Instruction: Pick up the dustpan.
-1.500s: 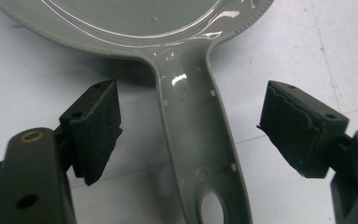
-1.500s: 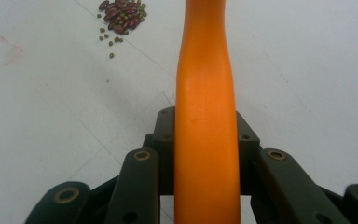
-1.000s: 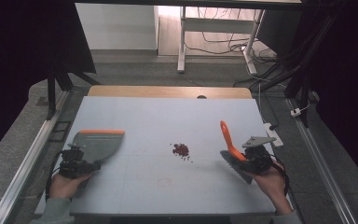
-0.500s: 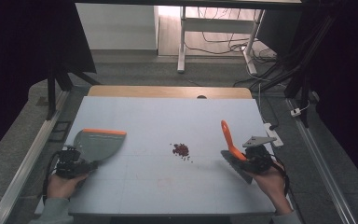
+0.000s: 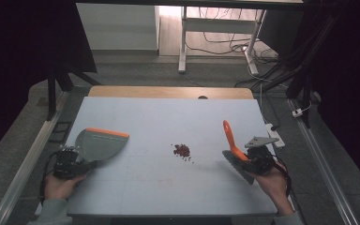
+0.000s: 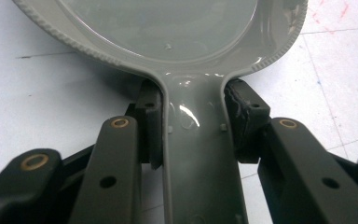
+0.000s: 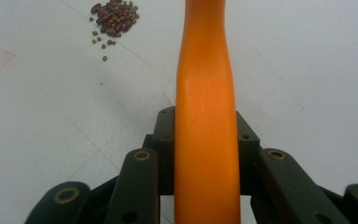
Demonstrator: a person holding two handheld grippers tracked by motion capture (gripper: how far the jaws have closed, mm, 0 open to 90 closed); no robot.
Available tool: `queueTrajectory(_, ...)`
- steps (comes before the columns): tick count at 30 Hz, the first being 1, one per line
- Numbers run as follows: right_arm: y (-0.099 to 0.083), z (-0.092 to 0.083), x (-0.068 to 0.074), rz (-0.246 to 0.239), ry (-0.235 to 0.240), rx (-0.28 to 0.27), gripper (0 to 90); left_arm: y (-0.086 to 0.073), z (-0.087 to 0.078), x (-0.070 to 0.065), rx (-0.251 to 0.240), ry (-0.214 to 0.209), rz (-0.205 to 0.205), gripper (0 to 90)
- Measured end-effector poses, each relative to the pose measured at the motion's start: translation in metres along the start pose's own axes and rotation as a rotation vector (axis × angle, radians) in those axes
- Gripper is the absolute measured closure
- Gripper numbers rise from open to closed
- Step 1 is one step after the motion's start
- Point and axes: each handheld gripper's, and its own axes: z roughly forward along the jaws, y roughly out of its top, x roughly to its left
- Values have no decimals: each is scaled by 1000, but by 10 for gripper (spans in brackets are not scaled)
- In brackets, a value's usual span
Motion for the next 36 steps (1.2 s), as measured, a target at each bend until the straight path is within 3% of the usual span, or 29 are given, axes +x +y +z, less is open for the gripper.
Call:
queueTrajectory(17,0,0,0,-2,-3,-2,709,0,-9,0,-65,-23,49,615)
queueTrajectory(29,2,-3,1,-3,-12,-26,709,8,-17,-7,-112,-81,108,615)
queueTrajectory(36,2,-7,0,5,-19,-40,709,8,-23,-10,-143,-104,122,615)
